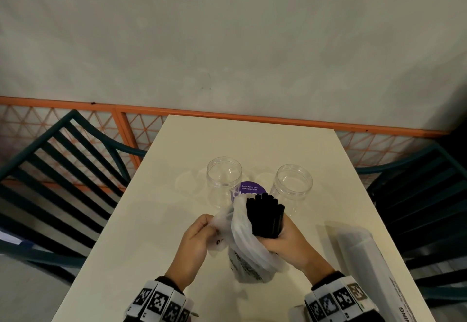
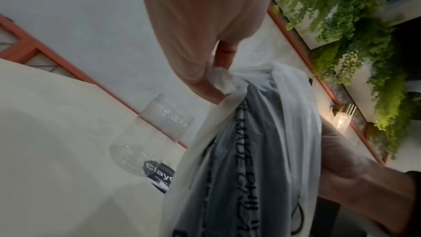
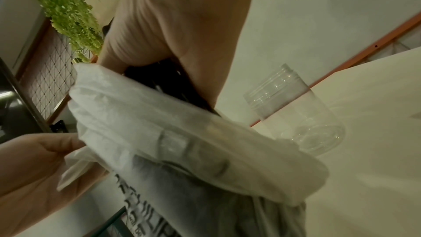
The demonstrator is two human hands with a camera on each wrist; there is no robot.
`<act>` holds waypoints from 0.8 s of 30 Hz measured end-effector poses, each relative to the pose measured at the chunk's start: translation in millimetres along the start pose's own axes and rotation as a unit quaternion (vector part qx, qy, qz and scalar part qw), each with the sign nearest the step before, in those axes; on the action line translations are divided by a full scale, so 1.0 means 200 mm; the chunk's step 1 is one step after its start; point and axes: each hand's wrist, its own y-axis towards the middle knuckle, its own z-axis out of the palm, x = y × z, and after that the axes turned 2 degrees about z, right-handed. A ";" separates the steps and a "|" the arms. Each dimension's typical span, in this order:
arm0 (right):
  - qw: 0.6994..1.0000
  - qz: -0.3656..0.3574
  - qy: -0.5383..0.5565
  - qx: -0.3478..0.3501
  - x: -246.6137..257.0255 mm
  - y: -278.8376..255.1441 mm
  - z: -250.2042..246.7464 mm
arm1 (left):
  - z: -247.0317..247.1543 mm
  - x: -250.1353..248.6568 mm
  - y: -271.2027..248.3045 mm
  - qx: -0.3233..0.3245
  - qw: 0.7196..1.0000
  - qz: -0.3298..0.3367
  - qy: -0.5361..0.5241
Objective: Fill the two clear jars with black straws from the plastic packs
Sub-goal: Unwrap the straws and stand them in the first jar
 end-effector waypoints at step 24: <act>0.960 0.081 -0.243 0.111 -0.25 -0.01 -0.03 | -0.10 0.00 0.02 0.066 0.997 -0.020 0.027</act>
